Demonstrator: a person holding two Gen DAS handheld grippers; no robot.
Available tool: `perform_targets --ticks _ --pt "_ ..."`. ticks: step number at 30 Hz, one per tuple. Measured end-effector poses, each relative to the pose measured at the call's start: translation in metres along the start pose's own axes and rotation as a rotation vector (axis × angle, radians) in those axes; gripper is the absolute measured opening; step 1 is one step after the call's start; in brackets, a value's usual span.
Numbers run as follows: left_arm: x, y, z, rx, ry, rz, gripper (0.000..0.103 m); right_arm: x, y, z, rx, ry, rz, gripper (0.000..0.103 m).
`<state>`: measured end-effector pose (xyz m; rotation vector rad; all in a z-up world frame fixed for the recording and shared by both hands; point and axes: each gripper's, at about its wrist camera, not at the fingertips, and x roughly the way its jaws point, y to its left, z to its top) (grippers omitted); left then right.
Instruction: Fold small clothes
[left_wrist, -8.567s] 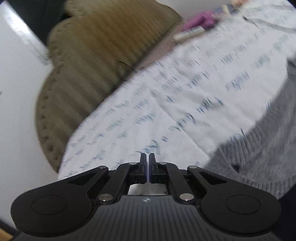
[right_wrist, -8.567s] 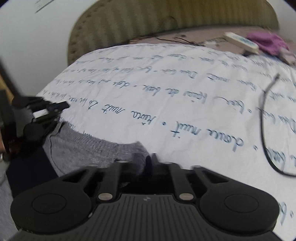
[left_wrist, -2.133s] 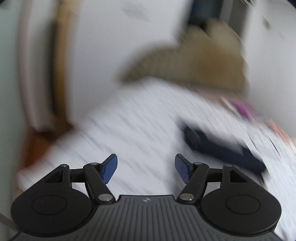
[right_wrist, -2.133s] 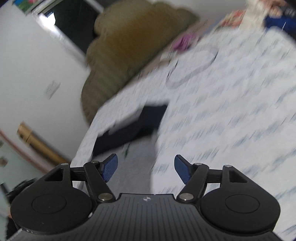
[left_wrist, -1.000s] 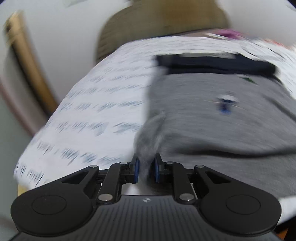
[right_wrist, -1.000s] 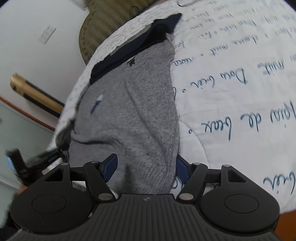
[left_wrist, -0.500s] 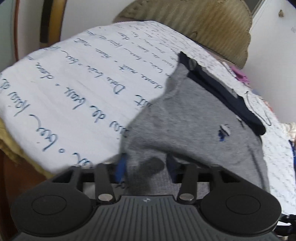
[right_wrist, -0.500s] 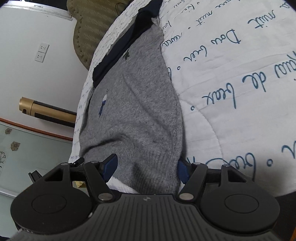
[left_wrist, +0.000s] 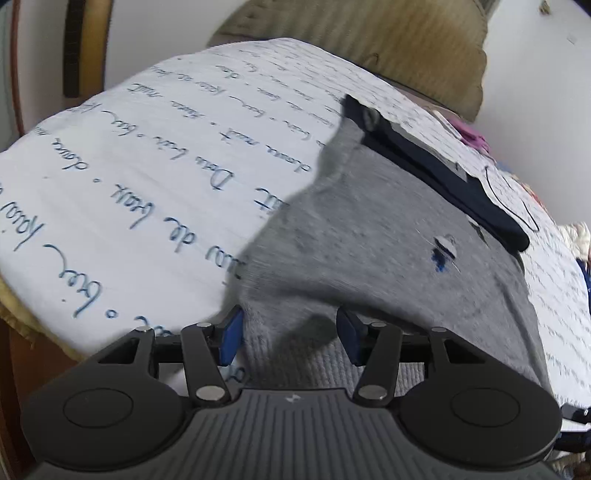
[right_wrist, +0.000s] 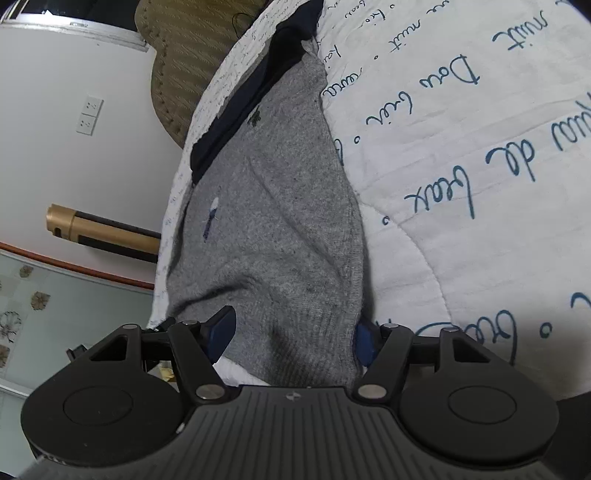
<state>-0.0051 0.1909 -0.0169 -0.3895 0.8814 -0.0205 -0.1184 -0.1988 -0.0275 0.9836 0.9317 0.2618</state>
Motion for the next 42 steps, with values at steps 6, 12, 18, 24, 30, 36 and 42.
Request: perform_targets --ticks 6,12,18,24,30,36,42 --pt "0.007 -0.003 0.003 0.062 0.01 0.013 0.023 0.006 0.0 -0.002 0.007 0.006 0.036 0.06" --pt "0.003 -0.004 0.008 0.152 0.043 0.01 0.004 0.028 -0.001 -0.005 0.008 0.075 0.009 0.01" --pt "-0.047 0.012 0.023 0.124 -0.001 -0.084 0.004 -0.004 0.023 0.002 -0.08 0.046 0.058 0.009" --pt "-0.03 0.036 0.018 0.083 0.097 -0.101 0.004 -0.022 0.007 0.018 -0.08 0.07 -0.004 0.009" --pt "-0.009 0.046 0.008 -0.002 0.133 -0.123 0.006 0.003 -0.011 0.009 0.01 0.126 -0.02 0.023" --pt "-0.008 0.049 0.004 -0.031 0.144 -0.16 0.02 -0.018 -0.01 0.005 0.037 0.073 0.052 0.066" --pt "-0.008 0.019 -0.002 0.068 0.105 -0.179 0.067 0.007 -0.01 -0.003 0.031 0.108 0.064 0.064"
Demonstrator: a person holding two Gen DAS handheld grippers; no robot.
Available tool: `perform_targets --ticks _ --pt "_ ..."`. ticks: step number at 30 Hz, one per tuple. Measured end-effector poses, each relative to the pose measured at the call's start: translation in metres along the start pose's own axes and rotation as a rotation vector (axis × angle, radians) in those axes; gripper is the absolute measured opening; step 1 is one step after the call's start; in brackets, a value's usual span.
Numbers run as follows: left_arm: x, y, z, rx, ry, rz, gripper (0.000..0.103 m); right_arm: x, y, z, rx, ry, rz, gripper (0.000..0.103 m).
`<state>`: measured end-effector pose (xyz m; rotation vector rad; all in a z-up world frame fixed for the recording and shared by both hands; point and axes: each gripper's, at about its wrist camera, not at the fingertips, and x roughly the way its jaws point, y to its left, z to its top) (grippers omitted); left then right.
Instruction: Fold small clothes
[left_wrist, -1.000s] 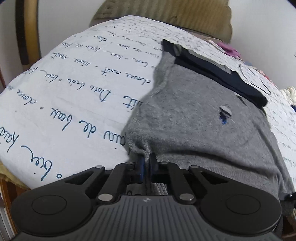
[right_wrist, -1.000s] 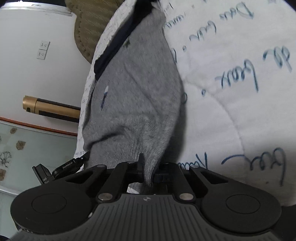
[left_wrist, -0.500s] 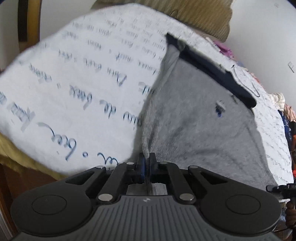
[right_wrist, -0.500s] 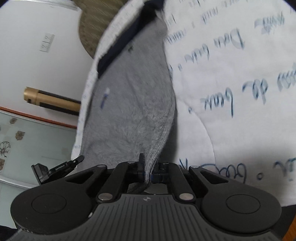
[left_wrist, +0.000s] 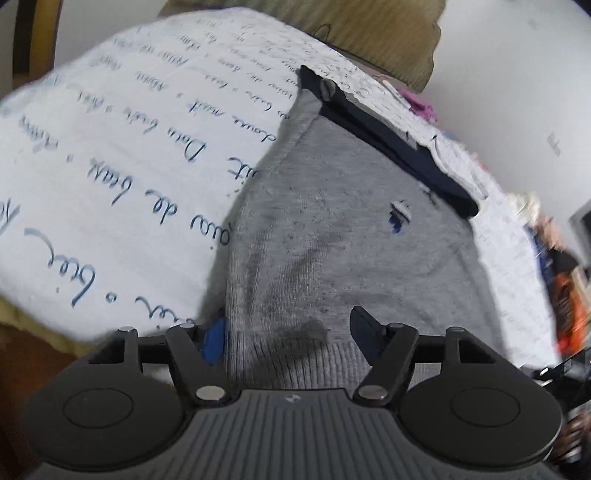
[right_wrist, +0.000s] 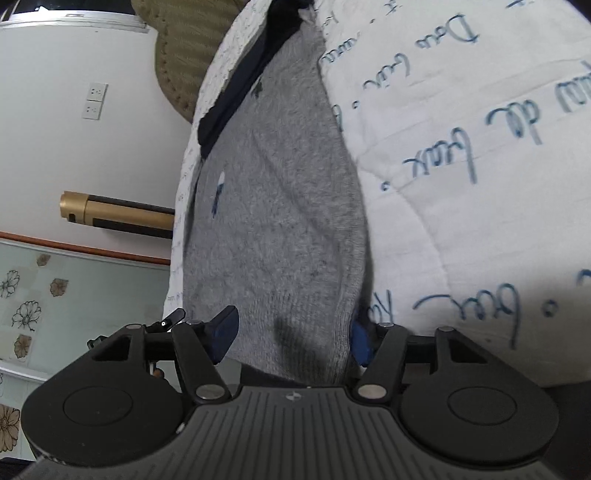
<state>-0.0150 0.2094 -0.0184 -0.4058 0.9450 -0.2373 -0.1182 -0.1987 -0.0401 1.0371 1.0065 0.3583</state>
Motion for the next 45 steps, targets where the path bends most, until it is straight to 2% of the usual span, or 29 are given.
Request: perform_targets --ticks 1,2,3,4,5,11,14,18,24,27,30,34,37,39,42,45 --pt "0.0 -0.003 0.0 0.019 -0.003 0.014 0.057 0.001 -0.001 0.001 0.008 -0.006 0.004 0.053" --pt "0.001 -0.004 -0.001 0.03 -0.004 0.028 0.047 0.001 -0.002 0.002 0.017 -0.009 0.007 0.046" --pt "0.001 -0.002 0.0 0.025 0.001 0.041 0.026 0.001 -0.003 0.003 0.021 -0.01 0.004 0.029" --pt "0.001 0.002 0.0 0.009 0.006 0.049 0.012 0.001 -0.004 0.002 0.018 -0.009 0.007 0.01" --pt "0.001 0.006 0.0 -0.007 0.008 0.041 0.009 0.002 -0.007 0.002 0.027 -0.003 0.016 0.011" --pt "-0.011 0.012 0.008 -0.049 -0.014 -0.005 0.005 -0.005 -0.007 0.0 0.053 -0.034 0.091 0.011" --pt "-0.021 0.009 0.021 -0.067 -0.047 -0.057 0.005 -0.014 0.005 0.009 0.041 -0.06 0.147 0.011" --pt "-0.028 0.009 0.039 -0.113 -0.088 -0.142 0.005 -0.022 0.022 0.024 0.005 -0.079 0.179 0.011" --pt "-0.034 0.016 0.07 -0.184 -0.178 -0.241 0.005 -0.023 0.028 0.043 0.04 -0.116 0.253 0.011" --pt "-0.031 0.012 0.087 -0.158 -0.199 -0.24 0.005 -0.022 0.034 0.055 0.036 -0.149 0.28 0.011" --pt "-0.025 0.008 0.093 -0.118 -0.162 -0.206 0.005 -0.017 0.036 0.067 0.031 -0.151 0.268 0.011" --pt "-0.02 0.01 0.076 -0.046 -0.088 -0.061 0.006 -0.013 0.033 0.066 0.029 -0.127 0.245 0.011" --pt "-0.013 0.021 0.056 -0.048 -0.053 -0.001 0.006 -0.009 0.023 0.06 0.055 -0.115 0.244 0.011" --pt "-0.008 0.032 0.045 -0.087 -0.027 0.017 0.007 -0.006 0.015 0.058 0.082 -0.112 0.244 0.011" --pt "-0.001 0.043 0.032 -0.154 0.02 -0.037 0.007 -0.006 0.012 0.056 0.089 -0.117 0.252 0.011" --pt "0.001 0.047 0.024 -0.199 0.044 -0.183 0.007 -0.008 0.015 0.054 0.073 -0.115 0.257 0.011"
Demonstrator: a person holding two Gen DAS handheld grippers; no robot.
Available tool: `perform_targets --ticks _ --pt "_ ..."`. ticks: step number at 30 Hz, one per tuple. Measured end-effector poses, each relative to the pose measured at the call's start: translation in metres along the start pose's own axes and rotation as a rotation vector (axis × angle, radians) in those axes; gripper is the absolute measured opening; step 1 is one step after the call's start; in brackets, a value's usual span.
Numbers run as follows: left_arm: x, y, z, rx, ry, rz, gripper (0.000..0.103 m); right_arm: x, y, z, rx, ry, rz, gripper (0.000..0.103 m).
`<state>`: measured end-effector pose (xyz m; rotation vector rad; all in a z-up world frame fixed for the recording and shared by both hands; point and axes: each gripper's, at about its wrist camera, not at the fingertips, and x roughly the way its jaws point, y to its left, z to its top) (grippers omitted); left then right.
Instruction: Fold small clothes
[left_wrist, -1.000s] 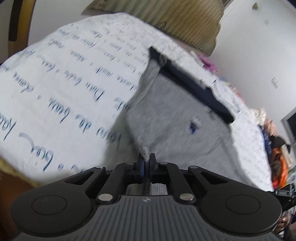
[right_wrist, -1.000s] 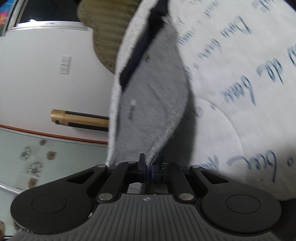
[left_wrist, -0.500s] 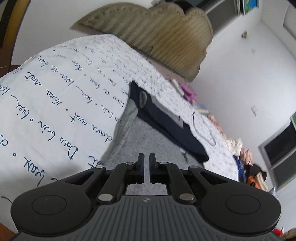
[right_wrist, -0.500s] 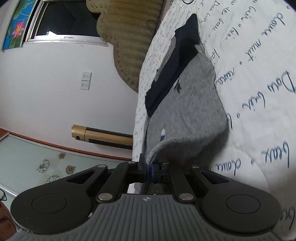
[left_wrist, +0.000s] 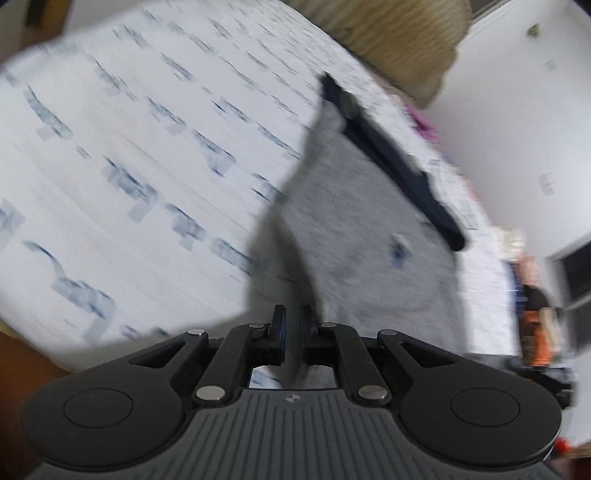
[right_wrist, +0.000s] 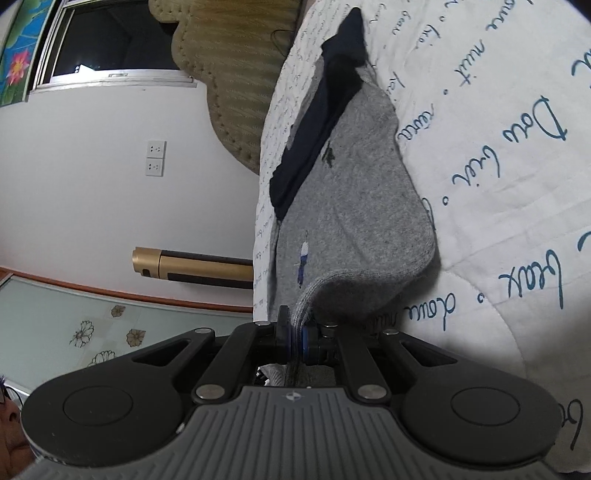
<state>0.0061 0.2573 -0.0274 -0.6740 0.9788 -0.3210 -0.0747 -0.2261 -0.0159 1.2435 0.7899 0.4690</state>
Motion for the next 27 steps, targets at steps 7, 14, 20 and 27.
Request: perform_targets --ticks 7,14,20,27 --pt "-0.019 0.028 -0.013 -0.178 -0.086 -0.16 0.082 0.001 -0.002 -0.004 0.005 0.006 0.002 0.012" --pt "-0.015 0.024 -0.016 -0.161 -0.088 -0.164 0.082 0.004 -0.004 -0.005 0.017 0.014 -0.005 0.012" --pt "0.005 0.012 -0.012 -0.107 -0.078 -0.171 0.082 0.004 -0.003 -0.006 0.016 0.02 -0.013 0.014" --pt "0.025 -0.019 -0.017 0.03 0.039 -0.149 0.067 0.002 -0.005 -0.006 0.022 0.017 -0.018 0.014"
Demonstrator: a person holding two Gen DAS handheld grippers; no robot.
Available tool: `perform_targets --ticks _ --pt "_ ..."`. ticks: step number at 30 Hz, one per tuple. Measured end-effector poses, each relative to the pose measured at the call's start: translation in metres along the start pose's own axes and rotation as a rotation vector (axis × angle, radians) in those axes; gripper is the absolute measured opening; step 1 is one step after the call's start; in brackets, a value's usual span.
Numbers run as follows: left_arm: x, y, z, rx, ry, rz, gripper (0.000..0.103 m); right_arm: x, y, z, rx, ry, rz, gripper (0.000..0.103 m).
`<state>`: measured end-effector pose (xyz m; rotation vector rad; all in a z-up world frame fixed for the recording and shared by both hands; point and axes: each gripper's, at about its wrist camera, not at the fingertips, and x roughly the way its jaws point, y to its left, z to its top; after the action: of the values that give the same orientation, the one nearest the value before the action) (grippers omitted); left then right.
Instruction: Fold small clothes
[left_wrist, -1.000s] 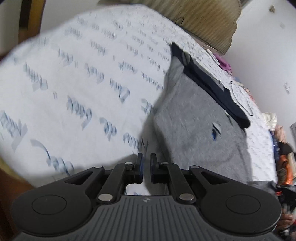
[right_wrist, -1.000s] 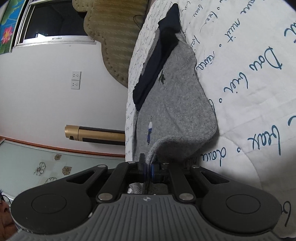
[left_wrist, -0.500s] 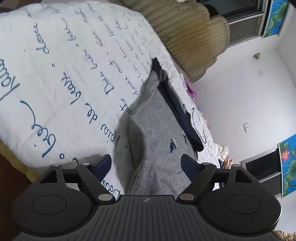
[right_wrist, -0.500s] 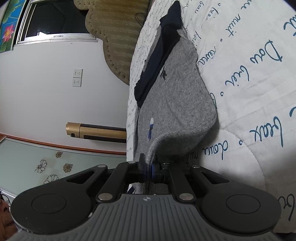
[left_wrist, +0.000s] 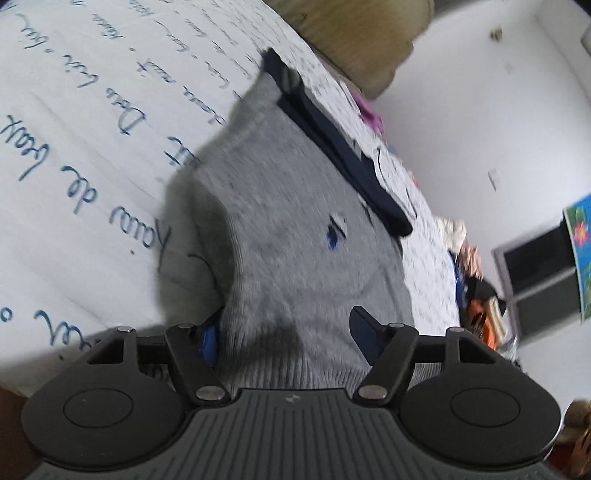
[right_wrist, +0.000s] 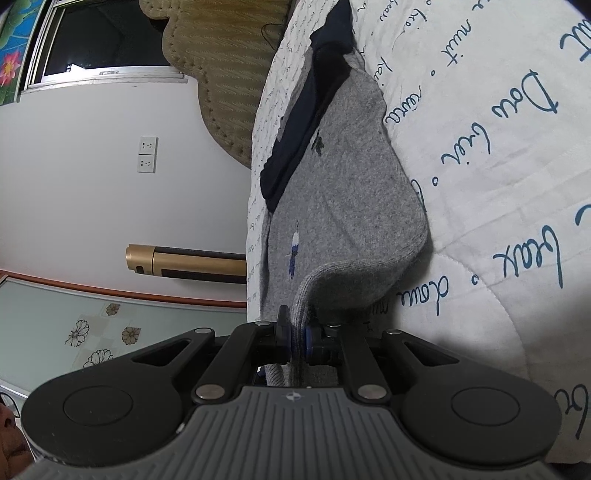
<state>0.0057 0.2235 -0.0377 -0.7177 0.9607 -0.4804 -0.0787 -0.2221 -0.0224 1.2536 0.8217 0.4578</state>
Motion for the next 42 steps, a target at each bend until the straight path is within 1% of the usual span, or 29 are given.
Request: perform_targets --ticks 1,2,4,5,6,9,11,15,16,17,19,21,23,25,27,29,30,34,35,37,38,40,41,42 --pt "0.0 0.0 -0.001 0.008 0.01 0.011 0.058 -0.001 0.0 -0.001 -0.002 0.0 0.001 0.014" --pt "0.0 0.001 -0.002 0.007 0.018 0.021 0.052 -0.002 0.0 -0.001 -0.002 0.0 0.002 0.014" --pt "-0.002 0.006 -0.003 -0.013 0.035 0.034 0.025 -0.003 -0.002 -0.001 0.003 -0.002 0.0 0.014" --pt "-0.002 0.007 -0.004 -0.009 0.051 0.031 0.02 -0.003 -0.003 -0.001 0.006 -0.003 -0.001 0.014" --pt "-0.002 0.007 -0.006 -0.003 0.062 0.033 0.017 -0.003 -0.004 -0.001 0.009 -0.004 -0.002 0.014" --pt "-0.002 0.005 -0.01 0.004 0.068 0.028 0.017 -0.001 -0.005 -0.001 0.013 -0.001 0.001 0.014" --pt "-0.003 0.007 -0.009 -0.021 0.06 0.003 0.013 0.0 -0.005 -0.001 0.011 0.003 0.002 0.014" --pt "-0.011 0.01 -0.004 -0.07 0.059 -0.044 0.012 -0.001 -0.002 -0.001 0.006 0.003 0.004 0.014" --pt "-0.013 0.011 -0.003 -0.07 0.061 -0.065 0.012 -0.002 -0.001 -0.001 0.005 0.001 0.008 0.014" --pt "-0.013 0.011 -0.003 -0.072 0.062 -0.069 0.012 -0.003 -0.001 -0.001 0.006 0.0 0.01 0.014" --pt "-0.01 0.014 -0.004 -0.077 0.069 -0.037 0.012 -0.003 -0.003 -0.002 0.008 0.001 0.008 0.014" --pt "-0.006 0.018 -0.006 -0.099 0.087 -0.026 0.012 -0.002 -0.006 -0.002 0.017 0.005 0.005 0.014" --pt "-0.006 0.02 -0.008 -0.102 0.08 -0.012 0.012 -0.001 -0.007 -0.004 0.019 0.006 0.001 0.014" --pt "-0.01 0.016 -0.008 -0.094 0.054 -0.012 0.008 -0.002 -0.006 -0.005 0.021 0.003 0.011 0.014" --pt "-0.016 0.007 -0.003 -0.065 0.026 -0.012 0.008 -0.005 -0.003 -0.005 0.015 -0.015 0.022 0.014" --pt "-0.021 -0.005 0.009 -0.047 -0.005 -0.036 0.007 -0.009 0.001 -0.002 0.024 -0.034 0.05 0.014" --pt "-0.023 -0.01 0.019 -0.04 -0.021 -0.065 0.007 -0.01 0.004 0.001 0.026 -0.046 0.063 0.014" --pt "-0.016 -0.03 0.07 -0.03 -0.069 -0.16 0.007 -0.008 0.016 0.024 0.016 -0.085 0.12 0.014" --pt "-0.009 -0.035 0.083 -0.023 -0.073 -0.173 0.007 -0.006 0.019 0.033 0.011 -0.103 0.137 0.014" --pt "0.009 -0.045 0.109 0.0 -0.07 -0.163 0.008 -0.001 0.022 0.054 0.006 -0.142 0.17 0.014" --pt "0.019 -0.047 0.119 0.0 -0.059 -0.153 0.007 0.004 0.023 0.065 0.01 -0.15 0.168 0.014" --pt "0.031 -0.047 0.128 -0.005 -0.034 -0.127 0.007 0.009 0.023 0.081 0.001 -0.158 0.118 0.014" --pt "0.034 -0.046 0.129 0.0 -0.023 -0.117 0.007 0.01 0.023 0.086 0.004 -0.148 0.084 0.015" --pt "0.035 -0.046 0.126 0.003 -0.017 -0.114 0.007 0.01 0.023 0.088 -0.006 -0.128 0.032 0.022"
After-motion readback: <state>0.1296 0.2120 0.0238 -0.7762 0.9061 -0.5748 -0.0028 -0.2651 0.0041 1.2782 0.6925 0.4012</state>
